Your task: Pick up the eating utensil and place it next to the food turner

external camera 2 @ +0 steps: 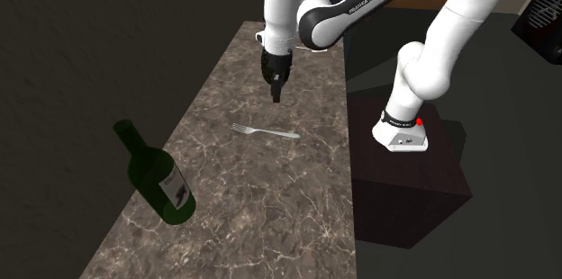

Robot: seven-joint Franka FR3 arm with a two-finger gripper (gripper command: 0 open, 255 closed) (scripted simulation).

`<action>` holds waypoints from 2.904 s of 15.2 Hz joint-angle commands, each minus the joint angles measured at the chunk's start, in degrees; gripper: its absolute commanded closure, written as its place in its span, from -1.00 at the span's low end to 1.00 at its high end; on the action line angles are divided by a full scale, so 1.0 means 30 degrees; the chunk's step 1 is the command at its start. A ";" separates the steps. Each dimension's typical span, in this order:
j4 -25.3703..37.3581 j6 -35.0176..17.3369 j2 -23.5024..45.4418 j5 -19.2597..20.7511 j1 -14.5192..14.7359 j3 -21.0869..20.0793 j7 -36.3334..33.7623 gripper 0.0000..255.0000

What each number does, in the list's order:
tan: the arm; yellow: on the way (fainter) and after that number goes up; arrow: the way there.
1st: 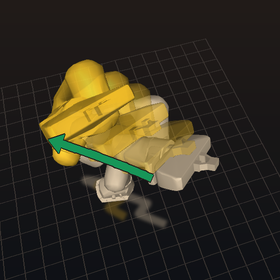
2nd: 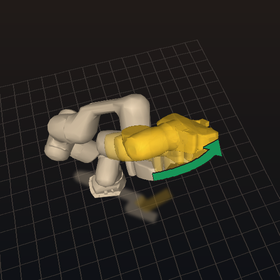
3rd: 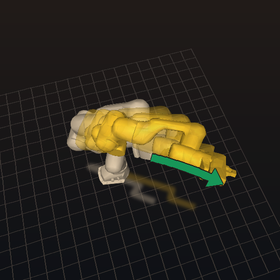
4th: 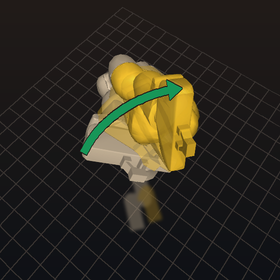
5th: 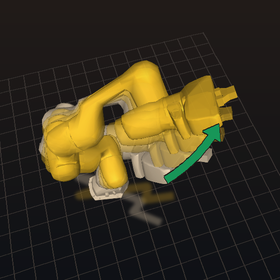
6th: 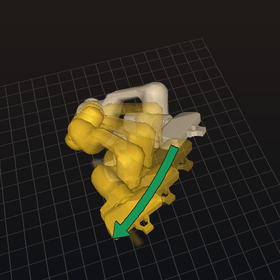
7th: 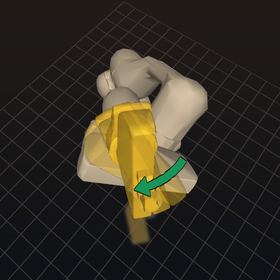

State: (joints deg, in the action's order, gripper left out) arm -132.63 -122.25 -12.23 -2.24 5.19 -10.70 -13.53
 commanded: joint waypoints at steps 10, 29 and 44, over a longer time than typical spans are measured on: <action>0.5509 -0.1932 0.7496 0.2047 0.1063 -0.1298 -0.3550 -1.00; 0.4966 -0.3589 0.8657 0.2490 0.1149 -0.1160 -0.3824 1.00; 0.5773 -0.1571 0.7395 0.1996 0.1061 -0.1296 -0.3502 1.00</action>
State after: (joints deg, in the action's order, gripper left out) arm -115.58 -127.69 10.40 3.93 8.45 -14.58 -24.21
